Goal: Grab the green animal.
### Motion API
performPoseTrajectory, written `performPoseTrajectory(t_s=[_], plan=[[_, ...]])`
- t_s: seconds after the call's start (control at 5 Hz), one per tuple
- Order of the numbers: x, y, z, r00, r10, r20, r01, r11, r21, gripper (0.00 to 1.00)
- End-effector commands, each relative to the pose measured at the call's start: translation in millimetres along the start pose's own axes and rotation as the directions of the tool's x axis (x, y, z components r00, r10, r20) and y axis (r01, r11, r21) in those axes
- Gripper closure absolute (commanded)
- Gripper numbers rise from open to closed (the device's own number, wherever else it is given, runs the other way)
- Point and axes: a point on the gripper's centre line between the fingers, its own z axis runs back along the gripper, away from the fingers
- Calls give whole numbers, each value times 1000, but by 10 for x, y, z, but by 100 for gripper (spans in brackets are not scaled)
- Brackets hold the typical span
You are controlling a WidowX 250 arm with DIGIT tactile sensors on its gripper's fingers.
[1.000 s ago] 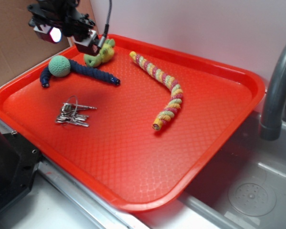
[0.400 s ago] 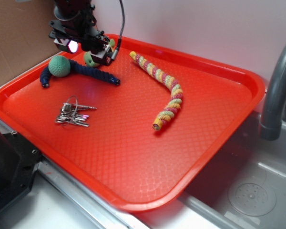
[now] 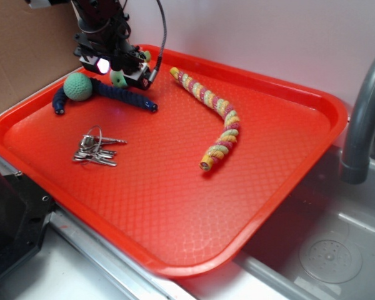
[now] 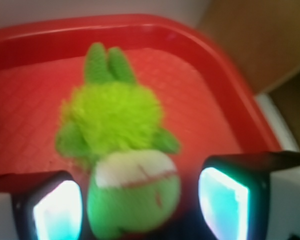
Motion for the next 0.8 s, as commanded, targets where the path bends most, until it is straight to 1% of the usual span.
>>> performPoseTrajectory(t_s=[0.0, 0.2, 0.4, 0.6], plan=[[227, 137, -27, 999, -21, 39, 22, 999, -25, 100], [214, 106, -32, 1000, -23, 12, 23, 1000, -9, 100], [165, 24, 97, 998, 31, -57, -26, 995, 93, 100], [105, -99, 261, 990, 68, -119, -52, 990, 133, 100]])
